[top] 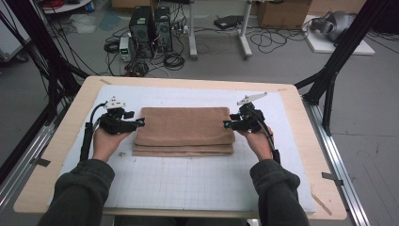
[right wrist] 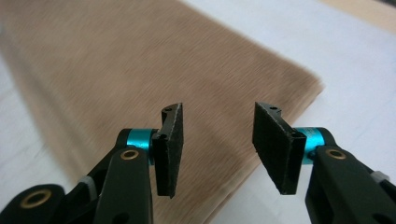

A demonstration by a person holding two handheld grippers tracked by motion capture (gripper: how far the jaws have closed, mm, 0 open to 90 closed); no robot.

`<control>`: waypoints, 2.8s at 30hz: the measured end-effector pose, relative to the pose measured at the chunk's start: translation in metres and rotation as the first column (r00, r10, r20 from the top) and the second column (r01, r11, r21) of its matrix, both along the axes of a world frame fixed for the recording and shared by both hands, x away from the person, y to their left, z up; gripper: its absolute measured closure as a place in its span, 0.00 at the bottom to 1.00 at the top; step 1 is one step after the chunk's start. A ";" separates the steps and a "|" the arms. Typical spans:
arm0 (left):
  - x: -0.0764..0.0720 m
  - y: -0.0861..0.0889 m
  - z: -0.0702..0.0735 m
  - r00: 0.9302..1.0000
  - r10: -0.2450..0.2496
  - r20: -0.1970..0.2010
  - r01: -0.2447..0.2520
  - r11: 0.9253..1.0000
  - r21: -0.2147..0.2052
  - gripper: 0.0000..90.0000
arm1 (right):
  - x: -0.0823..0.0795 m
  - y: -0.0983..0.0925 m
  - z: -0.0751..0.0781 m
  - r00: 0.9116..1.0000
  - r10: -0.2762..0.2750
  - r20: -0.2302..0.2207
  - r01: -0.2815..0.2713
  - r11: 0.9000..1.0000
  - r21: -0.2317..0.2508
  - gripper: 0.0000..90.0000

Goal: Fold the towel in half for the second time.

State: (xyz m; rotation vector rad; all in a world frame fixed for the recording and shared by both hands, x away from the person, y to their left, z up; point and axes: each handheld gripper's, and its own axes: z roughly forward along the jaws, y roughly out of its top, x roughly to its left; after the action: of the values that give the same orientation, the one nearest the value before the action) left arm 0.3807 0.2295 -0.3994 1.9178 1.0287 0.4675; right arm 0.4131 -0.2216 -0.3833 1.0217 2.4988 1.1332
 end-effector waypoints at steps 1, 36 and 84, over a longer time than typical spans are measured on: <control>-0.006 -0.001 -0.002 1.000 -0.017 -0.003 0.017 1.000 0.021 0.49 | -0.006 -0.001 -0.002 1.000 0.013 0.002 -0.013 1.000 0.016 0.60; -0.065 0.008 -0.022 0.991 -0.130 0.008 0.129 0.988 0.087 0.95 | -0.068 0.007 -0.017 0.989 0.144 0.037 -0.144 0.990 -0.002 0.94; -0.082 -0.001 -0.027 0.993 -0.117 -0.033 0.115 0.992 -0.044 0.02 | -0.079 0.002 -0.020 0.998 0.022 0.056 -0.027 0.995 0.100 0.13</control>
State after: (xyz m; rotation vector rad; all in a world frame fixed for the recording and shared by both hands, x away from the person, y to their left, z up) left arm 0.2991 0.2289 -0.4265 1.9418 0.9365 0.3441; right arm 0.3337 -0.2199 -0.4034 0.9736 2.4399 1.2884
